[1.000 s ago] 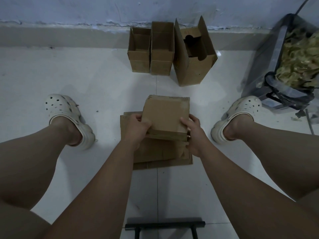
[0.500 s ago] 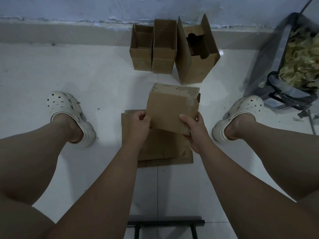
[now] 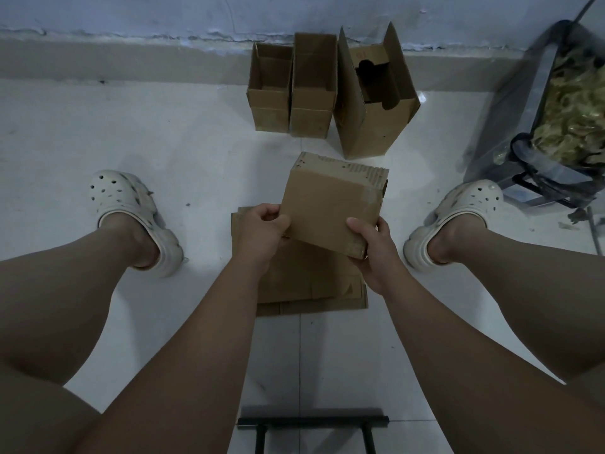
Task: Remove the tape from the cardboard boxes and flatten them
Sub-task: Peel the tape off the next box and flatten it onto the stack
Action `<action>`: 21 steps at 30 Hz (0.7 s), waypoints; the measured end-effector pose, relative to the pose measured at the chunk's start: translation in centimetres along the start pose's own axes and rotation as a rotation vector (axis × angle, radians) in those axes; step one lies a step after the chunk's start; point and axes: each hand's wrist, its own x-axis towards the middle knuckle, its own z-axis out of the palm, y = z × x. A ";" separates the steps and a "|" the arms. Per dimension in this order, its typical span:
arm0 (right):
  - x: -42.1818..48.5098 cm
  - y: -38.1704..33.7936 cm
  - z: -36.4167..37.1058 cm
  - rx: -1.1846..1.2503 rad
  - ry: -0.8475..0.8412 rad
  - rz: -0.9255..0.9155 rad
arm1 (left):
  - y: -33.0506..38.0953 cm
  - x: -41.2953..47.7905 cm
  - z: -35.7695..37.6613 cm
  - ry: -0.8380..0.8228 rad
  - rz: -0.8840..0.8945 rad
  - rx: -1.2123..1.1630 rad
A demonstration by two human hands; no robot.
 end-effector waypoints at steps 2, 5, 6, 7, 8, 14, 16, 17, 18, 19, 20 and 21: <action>0.0 0.3 0.0 -0.009 0.000 0.001 | -0.1 0.2 0.0 0.005 0.003 0.034; 0.0 0.3 0.0 -0.020 0.007 0.007 | -0.6 0.2 0.0 0.043 -0.009 0.027; 0.0 0.1 0.1 -0.018 0.012 0.012 | -0.7 0.1 0.0 0.057 -0.020 -0.013; 0.0 -0.1 0.1 -0.016 0.021 0.016 | -0.7 0.0 0.0 0.068 -0.033 -0.070; 0.1 -0.4 0.1 -0.014 0.033 0.020 | -0.7 -0.1 0.0 0.075 -0.040 -0.135; 0.5 -2.5 -0.2 0.051 0.073 0.119 | 0.4 -0.5 0.4 -0.133 0.306 0.396; 0.7 -3.2 -1.0 0.059 0.060 0.198 | 1.0 0.2 0.1 -0.196 0.444 0.715; 0.8 -3.6 -1.4 0.052 0.054 0.252 | 1.3 0.5 -0.1 -0.195 0.505 0.814; 0.8 -3.8 -1.8 0.048 0.049 0.302 | 1.5 0.8 -0.2 -0.194 0.556 0.870; 0.9 -4.0 -2.2 0.045 0.043 0.346 | 1.7 0.9 -0.2 -0.199 0.590 0.890; 0.9 -4.1 -2.5 0.038 0.038 0.379 | 1.7 0.9 -0.2 -0.210 0.606 0.891; 0.9 -4.1 -2.7 0.026 0.034 0.401 | 1.6 0.9 -0.2 -0.223 0.612 0.891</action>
